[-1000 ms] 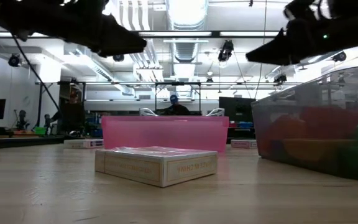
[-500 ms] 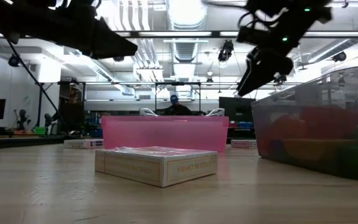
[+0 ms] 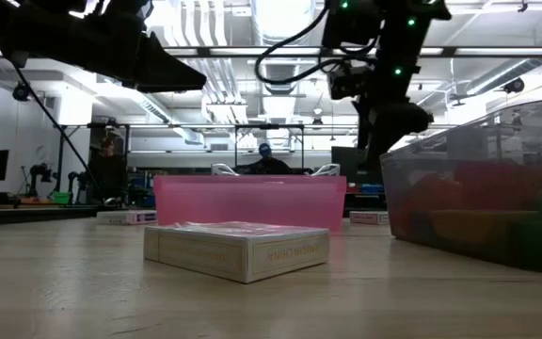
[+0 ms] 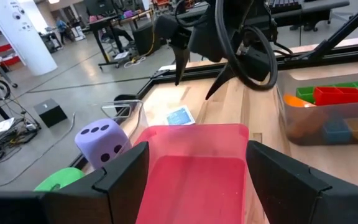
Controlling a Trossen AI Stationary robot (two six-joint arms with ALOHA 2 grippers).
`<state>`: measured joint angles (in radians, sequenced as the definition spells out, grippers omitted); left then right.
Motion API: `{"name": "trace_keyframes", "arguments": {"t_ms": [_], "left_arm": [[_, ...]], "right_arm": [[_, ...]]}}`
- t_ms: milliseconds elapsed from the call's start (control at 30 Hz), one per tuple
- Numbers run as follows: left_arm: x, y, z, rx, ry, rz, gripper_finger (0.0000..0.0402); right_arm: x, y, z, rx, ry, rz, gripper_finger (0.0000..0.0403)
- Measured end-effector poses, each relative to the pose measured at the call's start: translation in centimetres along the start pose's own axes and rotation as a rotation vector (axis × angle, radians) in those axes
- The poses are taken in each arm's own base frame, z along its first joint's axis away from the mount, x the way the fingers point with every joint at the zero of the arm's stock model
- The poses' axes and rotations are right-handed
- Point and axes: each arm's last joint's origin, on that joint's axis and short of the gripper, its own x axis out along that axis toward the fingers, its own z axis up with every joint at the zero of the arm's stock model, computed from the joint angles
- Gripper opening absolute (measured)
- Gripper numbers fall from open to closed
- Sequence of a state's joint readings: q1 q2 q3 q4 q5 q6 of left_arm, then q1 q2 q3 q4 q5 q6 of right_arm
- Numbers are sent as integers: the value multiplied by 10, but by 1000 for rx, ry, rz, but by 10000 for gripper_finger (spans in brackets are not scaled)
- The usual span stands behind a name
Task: Pick & Place Toys
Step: Put the right blue game card into the red bin
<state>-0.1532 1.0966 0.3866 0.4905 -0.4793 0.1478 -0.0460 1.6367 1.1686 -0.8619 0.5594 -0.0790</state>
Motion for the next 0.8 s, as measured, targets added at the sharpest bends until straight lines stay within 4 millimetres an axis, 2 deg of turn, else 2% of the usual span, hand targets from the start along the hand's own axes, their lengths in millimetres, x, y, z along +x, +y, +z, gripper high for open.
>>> {"name": "trace_keyframes", "arguments": {"t_ms": [133, 300, 400, 567, 667, 800], "left_arm": [[0, 0, 0, 2, 4, -1, 270], [0, 0, -1, -11, 7, -1, 270], [0, 0, -1, -9, 12, -2, 270], [0, 0, -2, -7, 16, -3, 270], [0, 0, -2, -7, 16, -3, 270], [0, 0, -2, -7, 16, -3, 270]], "right_arm": [[4, 2, 8, -4, 17, 1, 282], [13, 5, 7, -37, 80, -30, 287], [16, 5, 4, -63, 130, -74, 315], [17, 4, -1, -108, 180, -146, 384], [16, 1, -2, -158, 202, -265, 395], [13, -6, -4, -267, 244, -485, 374]]}}
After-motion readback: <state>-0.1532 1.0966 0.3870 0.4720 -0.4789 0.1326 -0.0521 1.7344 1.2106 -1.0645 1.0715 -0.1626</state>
